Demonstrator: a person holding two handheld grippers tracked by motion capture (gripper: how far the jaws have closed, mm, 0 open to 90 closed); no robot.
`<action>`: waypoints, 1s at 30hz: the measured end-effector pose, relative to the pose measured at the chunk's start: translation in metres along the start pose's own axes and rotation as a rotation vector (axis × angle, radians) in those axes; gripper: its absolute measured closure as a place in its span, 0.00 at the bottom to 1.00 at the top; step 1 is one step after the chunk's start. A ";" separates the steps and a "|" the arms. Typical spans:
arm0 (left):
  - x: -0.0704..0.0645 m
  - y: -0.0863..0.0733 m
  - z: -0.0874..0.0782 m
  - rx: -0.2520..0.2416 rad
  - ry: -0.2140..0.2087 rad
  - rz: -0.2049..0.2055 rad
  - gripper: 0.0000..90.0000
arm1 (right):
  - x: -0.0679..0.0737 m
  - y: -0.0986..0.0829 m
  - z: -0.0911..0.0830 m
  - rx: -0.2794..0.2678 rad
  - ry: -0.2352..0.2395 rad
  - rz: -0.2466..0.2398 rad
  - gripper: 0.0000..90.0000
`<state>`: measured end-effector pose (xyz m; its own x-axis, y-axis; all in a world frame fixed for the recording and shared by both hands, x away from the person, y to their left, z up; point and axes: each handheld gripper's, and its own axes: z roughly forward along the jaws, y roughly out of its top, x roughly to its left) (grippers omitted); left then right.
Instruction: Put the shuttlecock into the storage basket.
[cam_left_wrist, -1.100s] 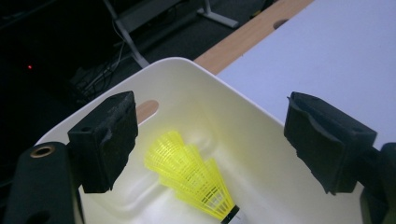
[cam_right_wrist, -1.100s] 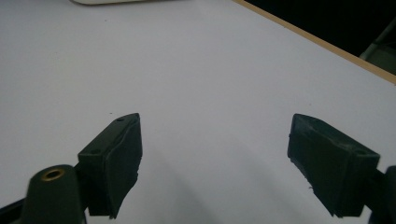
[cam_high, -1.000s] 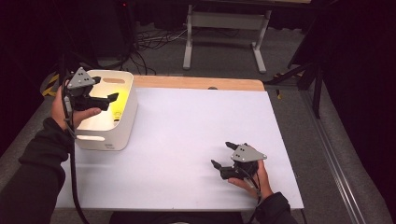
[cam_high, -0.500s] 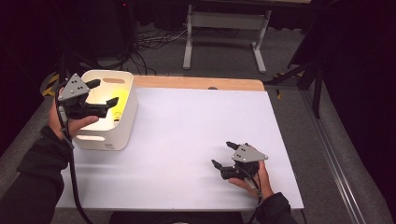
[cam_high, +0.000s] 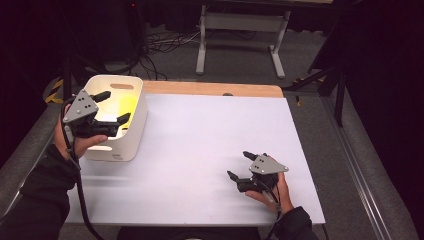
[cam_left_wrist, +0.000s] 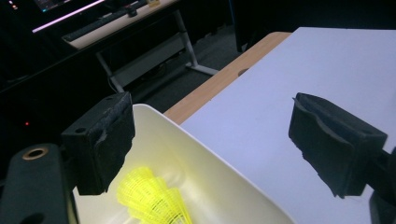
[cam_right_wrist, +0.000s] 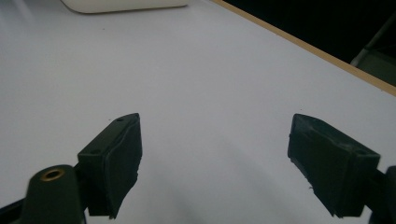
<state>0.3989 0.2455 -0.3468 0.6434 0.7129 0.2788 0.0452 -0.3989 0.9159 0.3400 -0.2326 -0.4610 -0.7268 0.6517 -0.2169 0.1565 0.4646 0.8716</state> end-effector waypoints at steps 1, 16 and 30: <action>-0.001 0.000 -0.001 -0.005 0.001 0.003 0.17 | 0.000 0.000 0.000 -0.001 -0.001 0.000 0.21; -0.022 -0.002 -0.006 -0.064 -0.038 0.008 0.16 | 0.003 0.003 -0.003 -0.017 -0.002 -0.014 0.20; -0.040 -0.008 -0.006 -0.114 -0.055 -0.006 0.11 | 0.003 0.003 -0.005 -0.021 -0.013 -0.012 0.18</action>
<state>0.3682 0.2240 -0.3635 0.6845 0.6811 0.2600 -0.0365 -0.3242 0.9453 0.3346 -0.2318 -0.4564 -0.7196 0.6543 -0.2326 0.1343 0.4598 0.8778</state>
